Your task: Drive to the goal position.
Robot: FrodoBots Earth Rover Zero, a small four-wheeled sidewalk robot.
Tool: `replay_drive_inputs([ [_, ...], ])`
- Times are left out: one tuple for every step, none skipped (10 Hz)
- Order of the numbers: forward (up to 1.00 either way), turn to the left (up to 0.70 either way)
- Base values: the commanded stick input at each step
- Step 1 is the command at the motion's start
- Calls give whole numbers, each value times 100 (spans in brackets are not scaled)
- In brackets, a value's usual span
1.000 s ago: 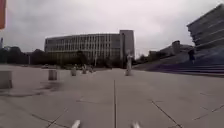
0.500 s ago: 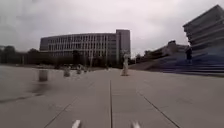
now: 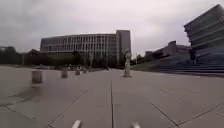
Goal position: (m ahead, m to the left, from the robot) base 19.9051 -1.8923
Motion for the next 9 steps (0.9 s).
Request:
replay_drive_inputs([
  [85,0],
  [85,0],
  [85,0],
  [85,0],
  [85,0],
  [85,0],
  [85,0],
  [85,0],
  [85,0],
])
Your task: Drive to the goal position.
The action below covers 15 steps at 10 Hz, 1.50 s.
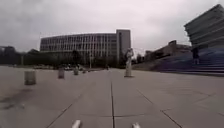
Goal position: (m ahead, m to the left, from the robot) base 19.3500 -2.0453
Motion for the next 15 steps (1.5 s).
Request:
replay_drive_inputs([
  [85,0],
  [85,0],
  [85,0],
  [85,0],
  [85,0],
  [85,1],
  [85,15],
  [85,27],
  [85,15],
  [85,3],
  [85,0],
  [85,0],
  [85,0],
  [85,0],
  [85,0],
])
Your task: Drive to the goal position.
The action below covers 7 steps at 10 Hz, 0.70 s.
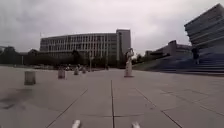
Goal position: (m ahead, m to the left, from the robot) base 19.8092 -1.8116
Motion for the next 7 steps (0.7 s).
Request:
replay_drive_inputs([
  [82,0],
  [56,0],
  [5,0],
  [0,0],
  [0,0],
  [0,0],
  [11,0],
])
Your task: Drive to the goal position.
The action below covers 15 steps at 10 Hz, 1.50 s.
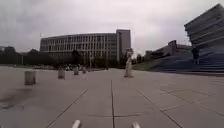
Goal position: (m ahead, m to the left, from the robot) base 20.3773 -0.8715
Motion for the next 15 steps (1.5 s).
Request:
replay_drive_inputs([
  [43,0],
  [73,0],
  [85,0],
  [85,0],
  [85,0],
  [85,0],
  [85,0],
  [85,0],
  [85,0],
  [85,0],
  [85,0],
  [85,0],
  [85,0],
  [85,0],
  [85,0],
])
